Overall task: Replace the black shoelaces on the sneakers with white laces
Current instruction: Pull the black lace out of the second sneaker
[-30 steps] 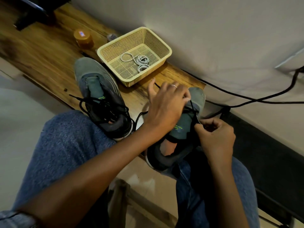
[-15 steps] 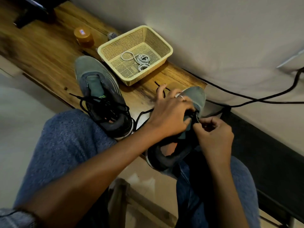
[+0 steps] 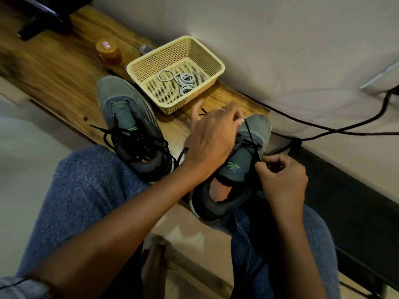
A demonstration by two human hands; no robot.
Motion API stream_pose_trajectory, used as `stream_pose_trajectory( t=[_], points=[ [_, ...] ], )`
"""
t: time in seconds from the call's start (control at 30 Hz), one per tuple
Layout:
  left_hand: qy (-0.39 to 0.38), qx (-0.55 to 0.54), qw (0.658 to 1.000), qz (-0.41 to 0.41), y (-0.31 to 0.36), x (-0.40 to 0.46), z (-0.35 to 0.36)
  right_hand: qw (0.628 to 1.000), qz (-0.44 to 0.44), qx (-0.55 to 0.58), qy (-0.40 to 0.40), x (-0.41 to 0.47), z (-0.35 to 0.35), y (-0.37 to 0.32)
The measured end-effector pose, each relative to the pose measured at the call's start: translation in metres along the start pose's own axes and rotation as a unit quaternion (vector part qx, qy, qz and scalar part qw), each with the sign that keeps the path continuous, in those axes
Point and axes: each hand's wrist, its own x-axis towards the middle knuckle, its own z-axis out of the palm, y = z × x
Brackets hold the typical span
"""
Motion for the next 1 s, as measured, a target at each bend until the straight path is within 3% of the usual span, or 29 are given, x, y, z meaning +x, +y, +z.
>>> stream_pose_trajectory(
  t=[0.17,0.27,0.37,0.5,0.8,0.93,1.0],
  points=[
    [0.024,-0.109,0.976,-0.185,-0.005,0.005,-0.005,1.000,-0.007,0.003,-0.010,0.000,0.004,0.001],
    [-0.013,-0.048,0.994,-0.093,-0.003,0.004,-0.003,1.000,-0.017,-0.004,-0.009,0.000,0.004,0.001],
    [-0.123,0.040,0.991,0.034,0.001,0.002,-0.003,1.000,-0.019,-0.006,-0.009,0.000,0.003,0.001],
    [-0.185,0.085,0.976,0.072,0.005,-0.004,0.001,1.000,-0.021,-0.010,-0.012,0.000,0.004,0.001],
    [-0.128,0.074,0.988,0.041,0.007,-0.004,0.005,1.000,0.004,-0.006,0.000,-0.001,0.002,-0.001],
    [-0.013,-0.029,0.996,-0.084,-0.003,0.008,-0.004,1.000,0.020,-0.002,0.014,0.001,0.000,0.003],
    [0.063,-0.131,0.970,-0.197,-0.016,0.023,-0.017,1.000,0.025,-0.005,0.017,0.002,-0.001,0.004]
  ],
)
